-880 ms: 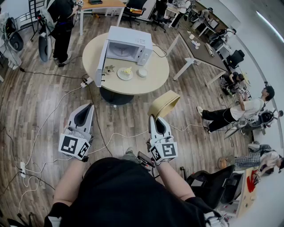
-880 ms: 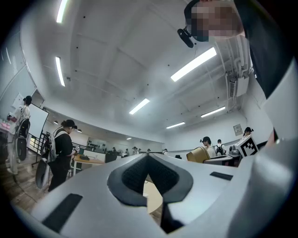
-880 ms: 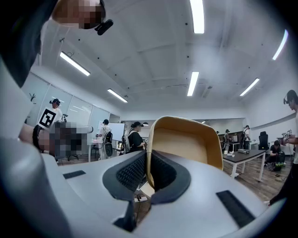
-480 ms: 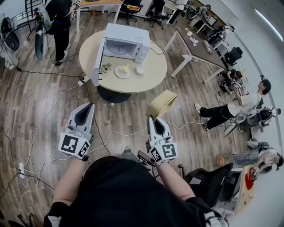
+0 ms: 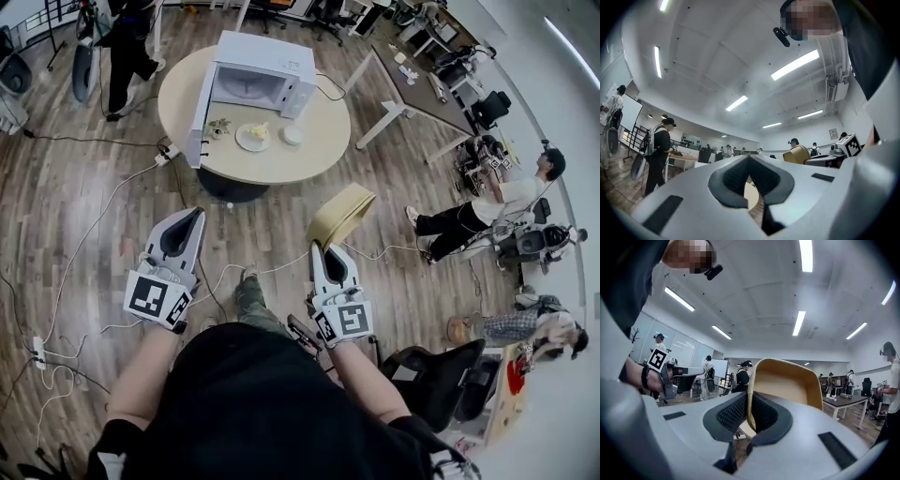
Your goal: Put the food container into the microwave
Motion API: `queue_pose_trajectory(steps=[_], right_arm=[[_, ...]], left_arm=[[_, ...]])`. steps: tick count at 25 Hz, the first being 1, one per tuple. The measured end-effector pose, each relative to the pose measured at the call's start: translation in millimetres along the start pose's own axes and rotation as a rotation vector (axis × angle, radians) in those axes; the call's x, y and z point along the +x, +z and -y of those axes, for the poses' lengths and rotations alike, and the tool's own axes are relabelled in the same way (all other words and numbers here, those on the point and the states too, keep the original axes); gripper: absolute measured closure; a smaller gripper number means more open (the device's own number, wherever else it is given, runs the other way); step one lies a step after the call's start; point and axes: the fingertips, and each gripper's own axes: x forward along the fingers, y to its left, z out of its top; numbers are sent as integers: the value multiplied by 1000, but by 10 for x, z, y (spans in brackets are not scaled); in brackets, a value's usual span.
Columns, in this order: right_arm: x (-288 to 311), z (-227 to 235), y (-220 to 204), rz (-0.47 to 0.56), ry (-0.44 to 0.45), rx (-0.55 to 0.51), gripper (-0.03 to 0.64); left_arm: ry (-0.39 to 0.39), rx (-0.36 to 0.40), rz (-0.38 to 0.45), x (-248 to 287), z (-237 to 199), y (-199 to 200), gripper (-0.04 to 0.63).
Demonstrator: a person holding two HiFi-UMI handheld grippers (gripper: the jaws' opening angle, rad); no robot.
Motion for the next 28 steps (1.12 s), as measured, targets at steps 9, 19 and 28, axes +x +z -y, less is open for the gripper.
queue_pose_trajectory(steps=[9,19,28], right_arm=[[463,251,-112,15,29,48,577],[1293,672,-261,3,105,54,577],[2080,1259,-373,1,174,76,577]], left_arm=[[35,34,-50,243,-137,-101,575],[91,32,-91,959,-528,-344,575],[156,63,-110,1723,-843,-444,575]])
